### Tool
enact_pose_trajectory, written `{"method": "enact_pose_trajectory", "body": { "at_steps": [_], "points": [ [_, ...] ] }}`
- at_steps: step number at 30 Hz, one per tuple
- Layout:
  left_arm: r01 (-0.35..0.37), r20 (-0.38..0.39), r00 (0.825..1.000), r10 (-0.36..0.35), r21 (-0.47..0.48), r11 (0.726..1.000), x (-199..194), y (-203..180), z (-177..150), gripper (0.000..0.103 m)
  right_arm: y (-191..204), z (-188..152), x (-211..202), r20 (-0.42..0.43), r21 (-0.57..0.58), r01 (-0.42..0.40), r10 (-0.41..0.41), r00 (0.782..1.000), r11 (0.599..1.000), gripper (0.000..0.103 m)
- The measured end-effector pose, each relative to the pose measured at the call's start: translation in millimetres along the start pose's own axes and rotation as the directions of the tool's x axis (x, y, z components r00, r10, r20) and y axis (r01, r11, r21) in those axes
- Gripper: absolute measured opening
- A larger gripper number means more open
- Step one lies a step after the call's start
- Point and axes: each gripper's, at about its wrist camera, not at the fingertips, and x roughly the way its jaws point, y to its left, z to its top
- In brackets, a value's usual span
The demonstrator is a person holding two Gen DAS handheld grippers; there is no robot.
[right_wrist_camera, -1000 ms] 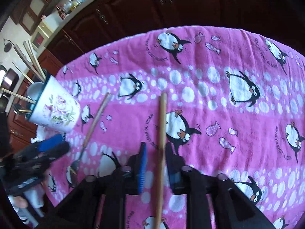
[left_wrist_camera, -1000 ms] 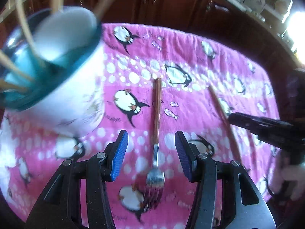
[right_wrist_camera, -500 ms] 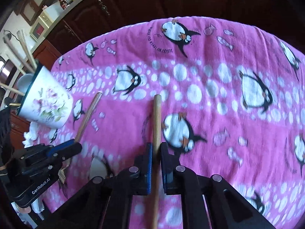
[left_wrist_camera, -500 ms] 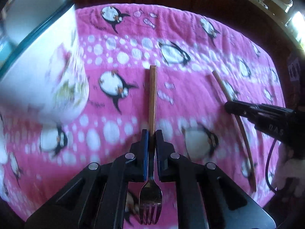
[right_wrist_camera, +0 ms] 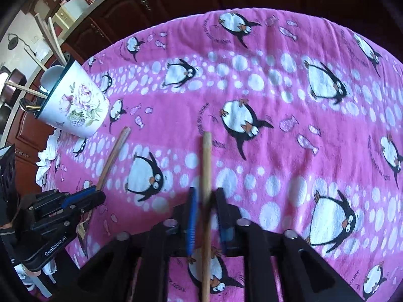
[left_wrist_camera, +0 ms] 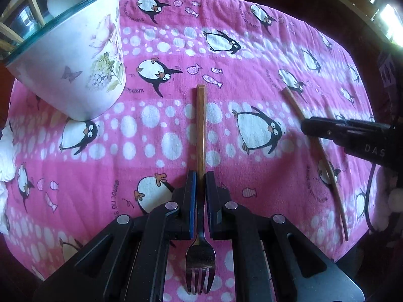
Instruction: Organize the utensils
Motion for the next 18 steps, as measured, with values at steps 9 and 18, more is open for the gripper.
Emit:
{"method": "enact_pose_trajectory", "body": {
  "at_steps": [9,18],
  "points": [
    [0.031,0.027,0.999,-0.032,0.004,0.999,-6,14,31,0.036,7,26,4,0.0,-0.052,0.028,-0.028,1.0,0.998,0.025],
    [-0.011,0.015,1.0,0.01,0.079,0.997,16,-1,63,0.036,15,43,23,-0.033,-0.122,0.078,-0.083,0.996,0.989,0.025]
  ]
}}
